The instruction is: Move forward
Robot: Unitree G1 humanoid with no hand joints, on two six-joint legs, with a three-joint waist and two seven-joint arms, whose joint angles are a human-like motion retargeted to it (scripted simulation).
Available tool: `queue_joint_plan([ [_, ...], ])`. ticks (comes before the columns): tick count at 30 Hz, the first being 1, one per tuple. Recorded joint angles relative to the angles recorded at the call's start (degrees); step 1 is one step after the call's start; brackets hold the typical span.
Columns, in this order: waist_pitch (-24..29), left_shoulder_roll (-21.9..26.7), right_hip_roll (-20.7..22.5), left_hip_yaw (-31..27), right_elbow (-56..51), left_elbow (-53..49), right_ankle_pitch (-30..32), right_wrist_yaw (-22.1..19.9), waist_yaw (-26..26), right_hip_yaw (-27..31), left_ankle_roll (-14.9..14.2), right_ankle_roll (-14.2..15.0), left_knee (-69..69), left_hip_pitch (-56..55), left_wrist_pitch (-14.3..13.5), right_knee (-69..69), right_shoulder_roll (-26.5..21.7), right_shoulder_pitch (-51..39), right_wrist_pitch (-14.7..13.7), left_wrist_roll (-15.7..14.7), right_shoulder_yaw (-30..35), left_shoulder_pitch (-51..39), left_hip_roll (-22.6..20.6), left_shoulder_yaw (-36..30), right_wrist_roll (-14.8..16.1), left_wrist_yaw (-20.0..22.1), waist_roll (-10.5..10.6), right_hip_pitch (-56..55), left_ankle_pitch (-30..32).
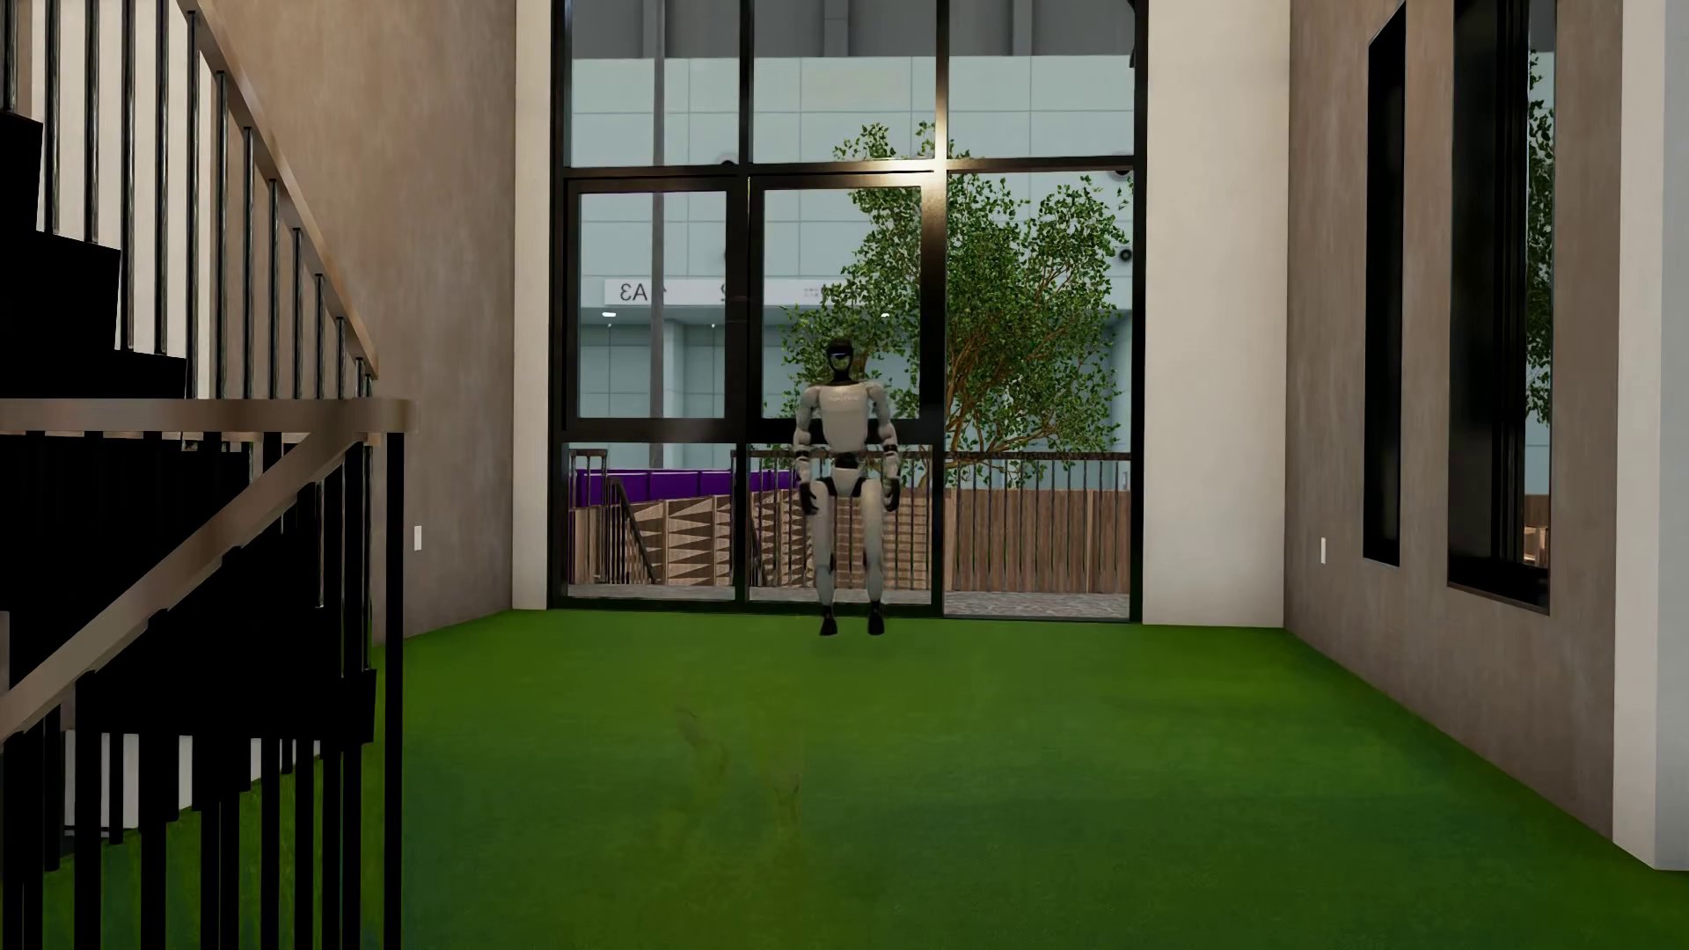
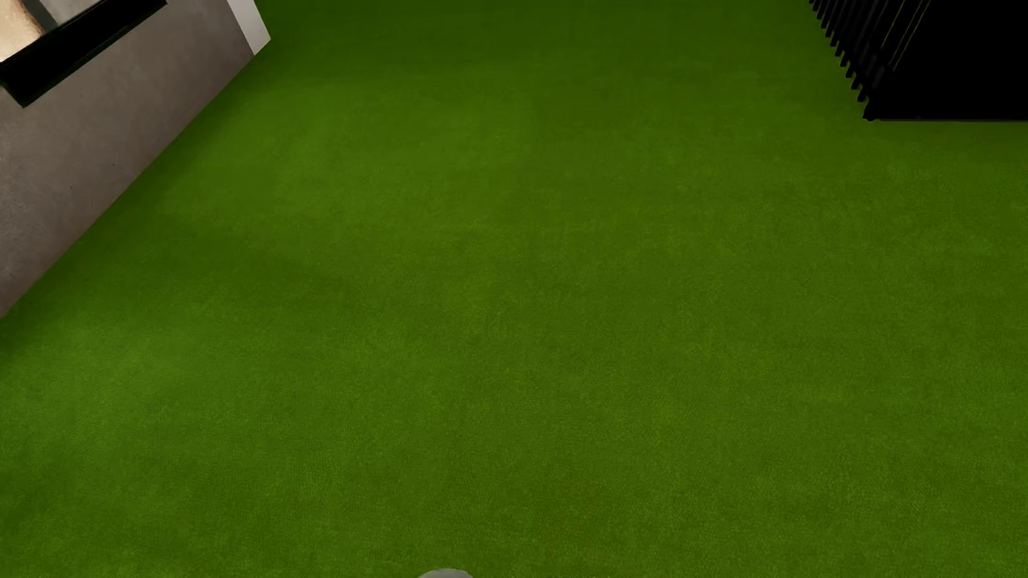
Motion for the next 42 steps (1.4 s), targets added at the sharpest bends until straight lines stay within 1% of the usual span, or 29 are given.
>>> queue_joint_plan([
  [4,1.6,0.5,-2.4,0.0,-13.5,2.8,-4.8,0.0,4.7,0.0,0.0,0.0,-13.6,-11.6,0.0,-2.8,1.5,-4.1,0.0,0.0,-3.5,3.7,0.4,2.2,0.0,0.0,-1.5,6.3,7.0],
  [6,2.9,0.6,-2.8,0.0,-21.1,5.9,-8.1,0.0,5.1,0.0,0.0,0.0,-22.4,-13.8,0.0,-2.3,2.0,-7.2,0.0,0.0,-4.6,4.5,1.8,3.6,0.0,0.0,-1.5,10.3,12.5],
  [8,3.2,0.6,-3.6,0.0,-26.0,9.8,-11.3,0.0,6.0,0.0,0.0,0.0,-28.5,-13.5,0.0,-1.3,2.9,-9.9,0.0,0.0,-5.3,4.5,3.4,6.2,0.0,0.0,-1.6,15.2,14.1],
  [9,2.8,0.8,-4.4,0.0,-27.6,11.2,-11.0,0.0,6.8,0.0,0.0,0.0,-28.0,-13.4,0.0,-1.3,3.4,-10.6,0.0,0.0,-5.3,4.6,4.0,7.5,0.0,0.0,-2.1,16.9,15.6],
  [10,2.1,1.2,-5.5,0.0,-28.7,12.2,-8.3,0.0,7.4,0.0,0.0,0.0,-25.8,-13.2,0.0,-1.7,3.7,-10.8,0.0,0.0,-5.0,4.6,4.0,8.1,0.0,0.0,-3.1,17.9,19.3],
  [11,1.9,1.7,-6.7,0.0,-28.9,13.1,-2.4,0.0,7.3,0.0,0.0,0.0,-23.1,-13.7,0.0,-1.9,3.8,-10.8,0.0,0.0,-4.4,4.1,2.9,7.4,0.0,0.0,-4.4,18.2,23.0],
  [12,2.2,2.0,-7.2,0.0,-28.3,13.9,8.0,0.0,6.9,0.0,0.0,0.0,-20.0,-13.4,0.0,0.7,3.6,-10.3,0.0,0.0,-3.5,2.9,1.2,6.5,0.0,0.0,-5.3,17.4,23.8],
  [14,3.1,2.6,-6.9,0.0,-23.9,12.8,35.6,0.0,4.6,0.0,0.0,0.0,-18.2,-8.2,0.0,19.4,1.5,-9.6,0.0,0.0,0.6,0.1,-2.1,4.2,0.0,0.0,-5.6,8.9,20.0],
  [15,3.4,3.0,-6.7,0.0,-20.7,10.8,41.0,0.0,3.6,0.0,0.0,0.0,-18.1,-4.6,0.0,32.8,0.4,-9.8,0.0,0.0,3.7,-1.2,-3.2,3.0,0.0,0.0,-6.1,1.8,17.5],
  [17,3.9,3.9,-6.5,0.0,-14.7,4.1,32.8,0.0,1.8,0.0,0.0,0.0,-19.8,4.6,0.0,53.7,-0.8,-8.7,0.0,0.0,8.3,-3.0,-4.1,2.6,0.0,0.0,-6.7,-11.3,13.8],
  [18,3.6,4.0,-6.3,0.0,-12.0,-0.4,30.4,0.0,0.2,0.0,0.0,0.0,-21.8,9.2,0.0,57.4,-1.1,-7.2,0.0,0.0,9.1,-3.4,-4.4,3.1,0.0,0.0,-6.4,-17.6,12.4],
  [19,3.3,3.9,-6.1,0.0,-9.4,-4.9,30.7,0.0,-1.5,0.0,0.0,0.0,-24.2,14.0,0.0,56.3,-1.4,-5.1,0.0,0.0,8.8,-3.8,-4.8,3.6,0.0,0.0,-5.9,-23.0,11.0],
  [20,3.2,3.6,-5.8,0.0,-7.0,-9.2,33.2,0.0,-3.3,0.0,0.0,0.0,-26.5,18.9,0.0,50.7,-1.8,-2.6,0.0,0.0,7.9,-4.2,-5.1,4.2,0.0,0.0,-5.2,-26.9,9.5],
  [22,3.1,3.0,-5.5,0.0,-2.4,-16.8,40.0,0.0,-6.5,0.0,0.0,0.0,-30.8,28.9,0.0,31.4,-2.1,2.6,0.0,0.0,4.6,-5.4,-5.5,5.6,0.0,0.0,-4.1,-31.0,6.0],
  [23,2.8,2.9,-5.3,0.0,-0.5,-20.1,41.0,0.0,-7.8,0.0,0.0,0.0,-32.1,33.4,0.0,20.6,-2.1,5.2,0.0,0.0,2.4,-6.0,-5.4,6.3,0.0,0.0,-3.9,-31.7,4.2],
  [24,2.8,3.0,-5.6,0.0,1.5,-23.0,37.9,0.0,-8.9,0.0,0.0,0.0,-33.6,38.2,0.0,10.5,-1.6,7.5,0.0,0.0,0.2,-6.6,-5.9,7.0,0.0,0.0,-4.4,-31.1,2.5],
  [25,2.7,3.1,-6.1,0.0,3.3,-25.4,29.5,0.0,-9.9,0.0,0.0,0.0,-34.7,43.0,0.0,2.9,-1.1,9.5,0.0,0.0,-1.8,-7.0,-6.3,7.7,0.0,0.0,-5.0,-30.2,0.8],
  [26,2.3,3.1,-6.5,0.0,4.8,-27.3,18.7,0.0,-10.9,0.0,0.0,0.0,-35.2,47.1,0.0,-0.3,-0.5,11.3,0.0,0.0,-3.7,-7.2,-6.2,8.4,0.0,0.0,-5.5,-29.4,-0.3],
  [27,1.7,3.0,-6.7,0.0,6.0,-28.4,13.0,0.0,-12.3,0.0,0.0,0.0,-34.9,50.0,0.0,0.4,0.0,12.8,0.0,0.0,-5.4,-7.1,-5.7,9.0,0.0,0.0,-5.6,-29.7,-0.2],
  [28,0.8,2.7,-6.8,0.0,7.1,-28.4,12.5,0.0,-14.0,0.0,0.0,0.0,-33.7,52.1,0.0,1.0,0.4,14.2,0.0,0.0,-6.6,-6.7,-4.6,9.1,0.0,0.0,-5.3,-30.6,1.8],
  [29,-0.2,2.4,-6.8,0.0,8.1,-27.5,15.9,0.0,-15.8,0.0,0.0,0.0,-31.1,53.1,0.0,2.1,0.8,15.5,0.0,0.0,-7.8,-5.8,-2.9,8.8,0.0,0.0,-4.7,-31.7,6.8],
  [31,-1.6,2.0,-5.6,0.0,10.9,-23.4,41.9,0.0,-15.5,0.0,0.0,0.0,-16.4,48.9,0.0,6.4,1.7,16.4,0.0,0.0,-7.8,-3.8,1.3,6.3,0.0,0.0,-3.1,-35.3,25.8],
  [32,-0.4,1.9,-4.6,0.0,12.6,-19.5,46.7,0.0,-14.1,0.0,0.0,0.0,-4.9,44.0,0.0,11.4,1.5,15.1,0.0,0.0,-5.5,-3.4,2.5,4.1,0.0,0.0,-2.0,-34.5,33.5],
  [33,0.6,1.8,-3.3,0.0,12.6,-15.5,44.9,0.0,-12.6,0.0,0.0,0.0,6.1,37.6,0.0,14.2,0.5,13.1,0.0,0.0,-1.8,-3.5,3.7,1.5,0.0,0.0,-0.6,-31.9,34.5],
  [34,1.0,1.7,-2.3,0.0,10.8,-12.0,42.2,0.0,-10.1,0.0,0.0,0.0,15.0,31.1,0.0,15.5,-0.4,11.3,0.0,0.0,1.4,-3.3,3.7,-0.4,0.0,0.0,0.2,-28.6,29.2],
  [36,1.5,1.7,-1.5,0.0,5.0,-6.8,37.0,0.0,-6.3,0.0,0.0,0.0,18.4,19.5,0.0,14.9,-1.0,8.2,0.0,0.0,1.8,-0.1,2.9,-1.6,0.0,0.0,0.5,-19.9,21.1],
  [37,1.6,1.4,-1.1,0.0,1.7,-4.1,34.4,0.0,-5.2,0.0,0.0,0.0,13.7,14.6,0.0,13.4,-1.0,6.7,0.0,0.0,0.3,2.0,2.9,-0.7,0.0,0.0,0.7,-15.2,20.3],
  [40,1.8,0.9,-0.8,0.0,-7.7,5.8,27.7,0.0,-1.4,0.0,0.0,0.0,-11.1,6.6,0.0,9.2,-0.3,0.8,0.0,0.0,-4.4,6.0,3.4,3.3,0.0,0.0,0.0,-2.5,21.8],
  [42,1.4,1.4,-0.7,0.0,-14.5,10.4,23.5,0.0,-0.4,0.0,0.0,0.0,-27.9,4.2,0.0,8.0,-0.3,-2.9,0.0,0.0,-6.0,7.1,3.1,6.3,0.0,0.0,0.0,3.7,18.3],
])
